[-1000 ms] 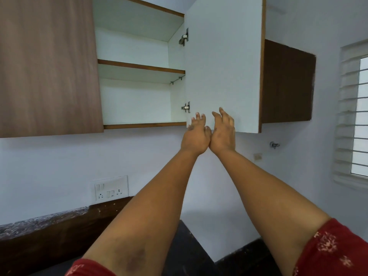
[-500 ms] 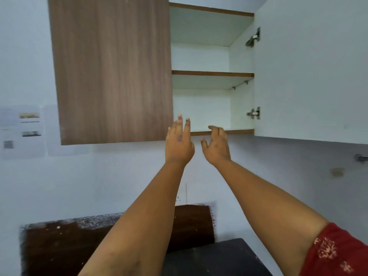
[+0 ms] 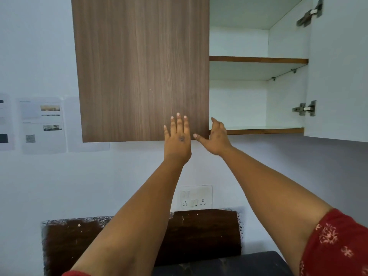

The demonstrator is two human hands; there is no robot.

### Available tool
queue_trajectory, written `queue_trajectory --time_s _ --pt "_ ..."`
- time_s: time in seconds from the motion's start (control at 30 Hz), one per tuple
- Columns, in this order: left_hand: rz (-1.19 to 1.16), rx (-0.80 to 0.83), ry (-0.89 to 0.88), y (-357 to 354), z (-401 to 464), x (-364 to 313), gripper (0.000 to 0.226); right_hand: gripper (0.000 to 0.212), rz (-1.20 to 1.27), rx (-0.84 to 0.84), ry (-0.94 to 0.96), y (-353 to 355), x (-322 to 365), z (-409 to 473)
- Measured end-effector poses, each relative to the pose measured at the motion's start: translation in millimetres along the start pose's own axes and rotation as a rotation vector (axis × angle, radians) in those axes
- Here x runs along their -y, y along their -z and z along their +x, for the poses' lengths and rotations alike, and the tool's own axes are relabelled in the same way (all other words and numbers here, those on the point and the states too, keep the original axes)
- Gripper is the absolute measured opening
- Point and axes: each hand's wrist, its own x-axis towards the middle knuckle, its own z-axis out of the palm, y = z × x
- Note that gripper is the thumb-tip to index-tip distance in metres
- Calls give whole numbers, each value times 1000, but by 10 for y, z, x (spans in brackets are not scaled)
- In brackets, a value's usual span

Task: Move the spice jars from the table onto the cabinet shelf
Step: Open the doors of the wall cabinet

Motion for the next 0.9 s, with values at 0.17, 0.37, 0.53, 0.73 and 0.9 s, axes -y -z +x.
queue_trajectory --time_s 0.17,0.37,0.53,0.73,0.9 --pt "44 22 12 -204 177 160 95 123 386 -36 -273 -107 101 355" --pt "100 43 -27 -384 294 116 96 60 333 -22 -254 -221 64 521" --pt "-19 48 1 -438 221 -23 80 49 463 -1 -226 -136 -86 430" --pt "-145 13 31 -339 155 -91 95 46 504 -60 -233 -130 -48 283" --pt "-183 -33 32 -131 5 -74 101 45 496 -69 -221 7 84 87"
